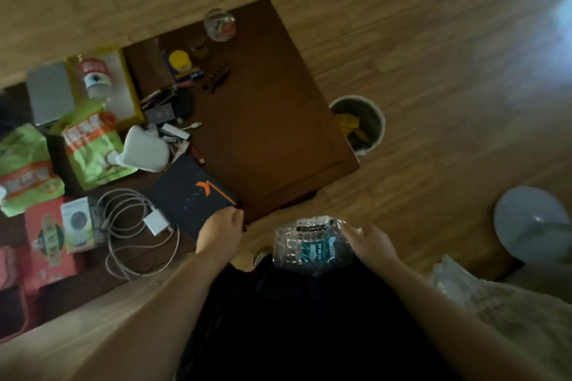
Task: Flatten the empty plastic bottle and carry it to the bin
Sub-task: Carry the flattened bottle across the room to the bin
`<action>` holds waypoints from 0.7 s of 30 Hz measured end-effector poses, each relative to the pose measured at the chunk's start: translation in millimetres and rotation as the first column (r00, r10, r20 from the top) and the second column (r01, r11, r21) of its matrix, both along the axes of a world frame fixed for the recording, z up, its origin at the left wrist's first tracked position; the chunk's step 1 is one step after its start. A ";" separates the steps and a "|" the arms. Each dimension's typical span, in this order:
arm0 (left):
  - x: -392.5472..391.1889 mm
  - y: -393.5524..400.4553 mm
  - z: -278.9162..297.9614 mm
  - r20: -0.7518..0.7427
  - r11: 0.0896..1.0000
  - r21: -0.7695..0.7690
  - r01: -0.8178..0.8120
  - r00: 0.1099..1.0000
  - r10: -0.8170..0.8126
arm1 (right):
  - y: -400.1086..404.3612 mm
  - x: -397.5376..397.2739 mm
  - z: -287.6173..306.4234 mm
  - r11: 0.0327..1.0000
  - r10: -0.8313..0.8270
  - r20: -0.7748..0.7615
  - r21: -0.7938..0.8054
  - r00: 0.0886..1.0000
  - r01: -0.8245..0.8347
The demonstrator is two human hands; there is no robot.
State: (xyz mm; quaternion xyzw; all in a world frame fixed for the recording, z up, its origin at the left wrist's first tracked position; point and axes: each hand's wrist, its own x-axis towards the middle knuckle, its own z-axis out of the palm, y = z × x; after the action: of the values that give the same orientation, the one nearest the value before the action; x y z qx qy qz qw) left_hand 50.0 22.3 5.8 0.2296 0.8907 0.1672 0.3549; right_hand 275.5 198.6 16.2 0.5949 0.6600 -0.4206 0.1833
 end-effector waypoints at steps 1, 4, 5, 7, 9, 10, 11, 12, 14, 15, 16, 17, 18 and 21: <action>2.4 -2.8 -3.6 0.042 0.998 -0.056 -0.005 0.999 0.007 | 7.0 12.3 -4.9 0.999 -0.044 0.034 -0.011 0.998 0.045; 24.5 1.6 -12.6 0.168 0.986 -0.163 0.038 0.986 -0.011 | 31.9 47.9 -16.1 0.989 -0.130 0.077 -0.064 0.988 0.135; 34.1 7.9 -16.9 0.194 0.982 -0.182 0.054 0.981 -0.018 | 41.2 59.0 -18.1 0.984 -0.163 0.073 -0.061 0.984 0.167; 55.0 27.0 -24.4 0.229 0.976 -0.200 0.081 0.973 -0.034 | 64.1 81.1 -22.0 0.975 -0.213 0.074 -0.042 0.974 0.216; 78.4 52.7 -28.4 0.262 0.969 -0.219 0.115 0.964 -0.055 | 92.0 102.7 -23.9 0.973 -0.219 0.089 -0.049 0.972 0.224; 90.5 66.9 -29.1 0.287 0.961 -0.240 0.134 0.956 -0.061 | 107.6 113.1 -23.1 0.974 -0.215 0.091 -0.056 0.972 0.220; 103.4 81.0 -30.5 0.315 0.954 -0.263 0.146 0.947 -0.058 | 123.7 124.6 -22.4 0.975 -0.208 0.089 -0.061 0.974 0.214; 115.9 94.7 -31.5 0.339 0.947 -0.285 0.146 0.940 -0.043 | 140.1 136.3 -22.0 0.975 -0.208 0.086 -0.065 0.974 0.214; 139.0 123.4 -34.2 0.366 0.940 -0.314 0.131 0.931 -0.008 | 173.0 158.9 -23.2 0.972 -0.218 0.078 -0.074 0.973 0.224; 149.8 139.5 -34.9 0.371 0.937 -0.324 0.128 0.929 0.002 | 189.6 169.5 -23.6 0.969 -0.228 0.073 -0.077 0.971 0.233; 159.9 156.8 -34.1 0.374 0.935 -0.332 0.126 0.927 0.008 | 205.6 179.4 -23.5 0.967 -0.238 0.069 -0.078 0.969 0.243; 168.9 174.6 -32.4 0.374 0.935 -0.331 0.129 0.927 0.005 | 220.7 188.8 -23.6 0.966 -0.246 0.064 -0.070 0.967 0.251; 177.2 192.4 -28.8 0.371 0.936 -0.324 0.136 0.928 -0.006 | 234.6 197.5 -23.8 0.965 -0.253 0.059 -0.061 0.966 0.257; 197.4 242.1 -15.4 0.355 0.952 -0.265 0.151 0.934 -0.049 | 265.5 220.2 -26.4 0.954 -0.290 0.039 -0.063 0.956 0.292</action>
State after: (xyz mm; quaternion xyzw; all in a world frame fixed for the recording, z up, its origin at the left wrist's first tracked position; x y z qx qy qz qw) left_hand 247.4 264.4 -9.7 0.1881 0.8167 0.0549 0.5428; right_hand 495.7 464.1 -10.3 0.6849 0.5479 -0.4567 0.1492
